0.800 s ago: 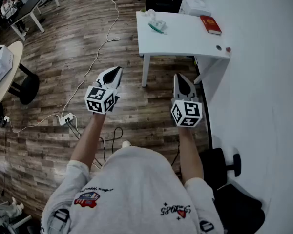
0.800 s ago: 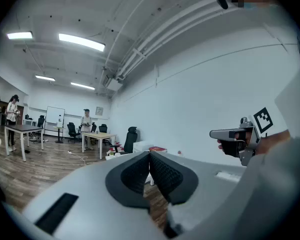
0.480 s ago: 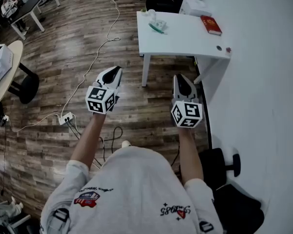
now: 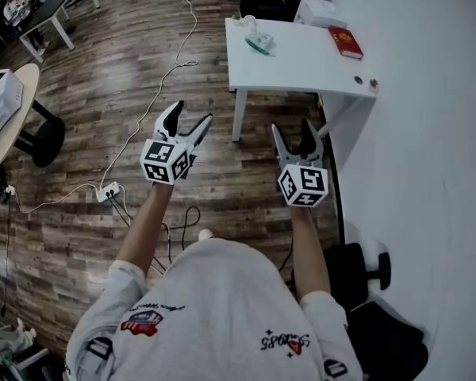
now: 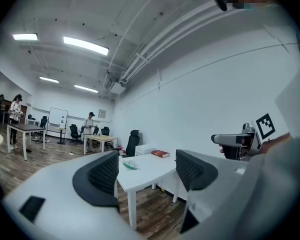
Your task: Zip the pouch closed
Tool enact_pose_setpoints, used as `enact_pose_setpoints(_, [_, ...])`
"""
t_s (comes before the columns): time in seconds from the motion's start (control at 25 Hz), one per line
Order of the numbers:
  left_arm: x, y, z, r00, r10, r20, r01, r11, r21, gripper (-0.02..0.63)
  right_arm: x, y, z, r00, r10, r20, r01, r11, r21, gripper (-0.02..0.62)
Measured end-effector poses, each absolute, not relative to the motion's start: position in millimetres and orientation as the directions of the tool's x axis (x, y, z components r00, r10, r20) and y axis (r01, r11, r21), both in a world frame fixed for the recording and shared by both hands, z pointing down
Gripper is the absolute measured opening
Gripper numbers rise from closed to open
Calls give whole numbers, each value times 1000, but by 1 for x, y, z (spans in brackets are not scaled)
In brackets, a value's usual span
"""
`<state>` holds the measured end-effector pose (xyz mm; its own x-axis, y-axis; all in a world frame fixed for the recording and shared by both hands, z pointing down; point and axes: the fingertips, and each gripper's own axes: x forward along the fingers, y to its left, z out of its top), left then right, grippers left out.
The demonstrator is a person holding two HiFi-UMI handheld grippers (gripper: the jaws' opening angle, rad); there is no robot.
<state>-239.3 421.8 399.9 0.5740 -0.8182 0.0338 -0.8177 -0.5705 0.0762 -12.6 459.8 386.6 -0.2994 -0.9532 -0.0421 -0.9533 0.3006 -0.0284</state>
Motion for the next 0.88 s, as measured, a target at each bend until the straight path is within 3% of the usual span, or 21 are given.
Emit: enact_pose_setpoints(0.88, [-279, 413, 425, 613, -786, 78, -790, -607, 86, 342, -61, 440, 398, -304, -952, 13, -952, 305, 41, 339])
